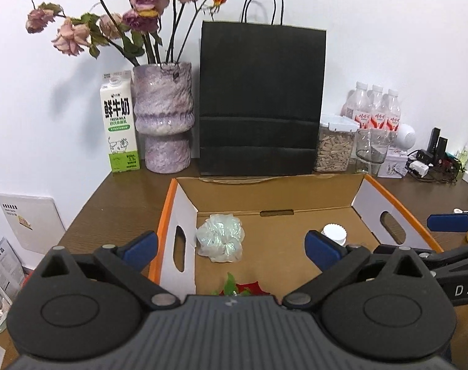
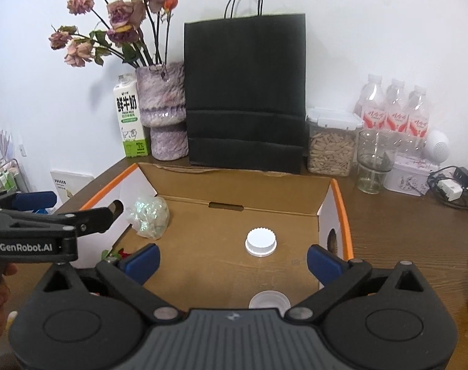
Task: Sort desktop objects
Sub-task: 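Drop the rose keychain into the box with the left tool while the right tool drops the cap, then withdraw both tools from the box back toward the table items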
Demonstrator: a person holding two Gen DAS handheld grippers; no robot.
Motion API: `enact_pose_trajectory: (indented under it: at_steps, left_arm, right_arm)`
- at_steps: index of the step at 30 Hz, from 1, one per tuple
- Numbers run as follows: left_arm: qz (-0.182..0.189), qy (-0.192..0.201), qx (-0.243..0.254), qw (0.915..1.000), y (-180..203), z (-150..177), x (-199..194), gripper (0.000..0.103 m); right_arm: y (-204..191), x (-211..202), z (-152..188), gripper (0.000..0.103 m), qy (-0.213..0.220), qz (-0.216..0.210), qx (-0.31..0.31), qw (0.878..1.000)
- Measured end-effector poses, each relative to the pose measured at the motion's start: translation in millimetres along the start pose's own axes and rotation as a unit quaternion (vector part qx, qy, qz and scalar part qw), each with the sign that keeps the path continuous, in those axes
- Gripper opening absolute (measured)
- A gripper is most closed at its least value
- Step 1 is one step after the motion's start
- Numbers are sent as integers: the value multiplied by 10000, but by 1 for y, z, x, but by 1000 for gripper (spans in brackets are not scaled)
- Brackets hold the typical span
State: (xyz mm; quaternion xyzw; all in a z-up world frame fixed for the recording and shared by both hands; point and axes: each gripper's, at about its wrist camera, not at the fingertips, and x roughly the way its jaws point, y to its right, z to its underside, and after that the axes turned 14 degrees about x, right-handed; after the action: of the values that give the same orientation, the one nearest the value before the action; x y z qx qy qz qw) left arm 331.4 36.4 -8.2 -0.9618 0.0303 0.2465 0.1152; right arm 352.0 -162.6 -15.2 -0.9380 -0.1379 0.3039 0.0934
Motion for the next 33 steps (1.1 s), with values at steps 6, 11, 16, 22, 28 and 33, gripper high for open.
enact_pose_trajectory:
  at_steps: [6,11,16,22,28,33]
  left_arm:
    - [-70,153,-41,9999,-2,2,-28,103]
    - [-63,221,-165,9996,-7,11,-52,103]
    - [-99,215,-227,9995,-9,25,-75,103]
    - [-153,170,-303,9993,-9,46,-100,103]
    - [-167,55,-353,9992,-9,72,-120,103]
    - [-173,-109,-436,9988,-8,100,-132,103]
  right_arm:
    - [0,-28,3,102,171,9,-20,9999]
    - [0,-54,14,102,265,35,-6,9996]
    - [-2,-79,31,102,355,39,-54,9993]
    - [2,-108,56,102,464,40,-7,9989]
    - [9,-128,87,102,400,75,26,9992]
    - [15,-134,117,102,201,185,41,9996]
